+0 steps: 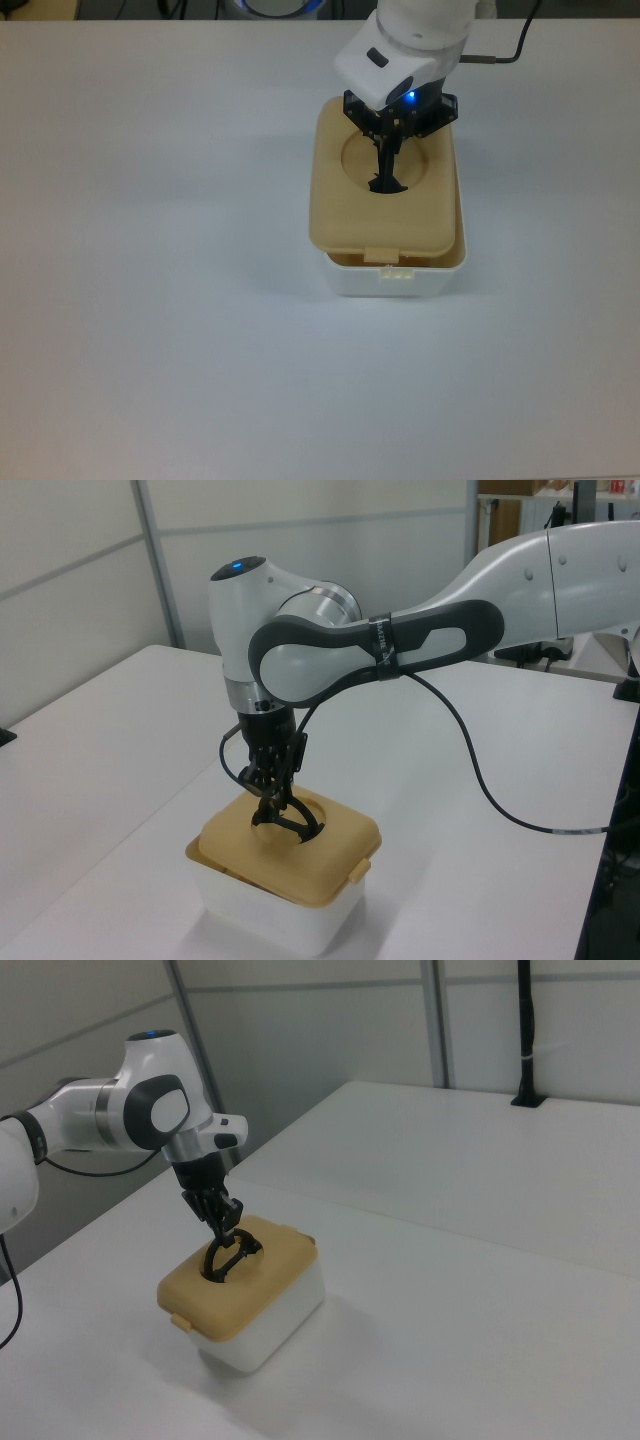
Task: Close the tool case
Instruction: 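Lower the lid onto the box rim and press it down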
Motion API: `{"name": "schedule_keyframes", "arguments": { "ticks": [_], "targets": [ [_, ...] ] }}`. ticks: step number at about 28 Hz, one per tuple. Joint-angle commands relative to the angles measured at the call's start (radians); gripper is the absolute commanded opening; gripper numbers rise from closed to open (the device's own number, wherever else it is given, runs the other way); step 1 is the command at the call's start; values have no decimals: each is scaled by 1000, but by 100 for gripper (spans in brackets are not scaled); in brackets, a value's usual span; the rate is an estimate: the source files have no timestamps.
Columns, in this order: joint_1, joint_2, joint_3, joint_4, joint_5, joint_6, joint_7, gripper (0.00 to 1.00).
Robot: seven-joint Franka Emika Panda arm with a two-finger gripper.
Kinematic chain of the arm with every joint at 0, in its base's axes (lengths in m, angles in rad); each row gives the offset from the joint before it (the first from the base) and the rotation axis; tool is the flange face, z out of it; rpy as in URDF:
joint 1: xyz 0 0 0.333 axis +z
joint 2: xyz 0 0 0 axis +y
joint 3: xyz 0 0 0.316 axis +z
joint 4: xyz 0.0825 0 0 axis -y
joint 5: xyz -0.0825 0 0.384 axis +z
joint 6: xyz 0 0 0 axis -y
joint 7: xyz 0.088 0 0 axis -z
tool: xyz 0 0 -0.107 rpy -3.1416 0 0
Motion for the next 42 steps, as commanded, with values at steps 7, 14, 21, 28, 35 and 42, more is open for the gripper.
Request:
{"name": "schedule_keyframes", "arguments": {
  "ticks": [7, 14, 21, 28, 35, 42],
  "targets": [
    [14, 0, -8, 17, -12, -9, 34, 0],
    [14, 5, -9, 25, -14, 29, 36, 0],
    [14, 28, -9, 52, -17, 35, 36, 36],
    [20, 29, -9, 52, -35, 35, 51, 100],
    [31, 29, -9, 52, -49, 35, 54, 100],
    [31, 19, -9, 52, -53, 23, 47, 100]
  ]
}}
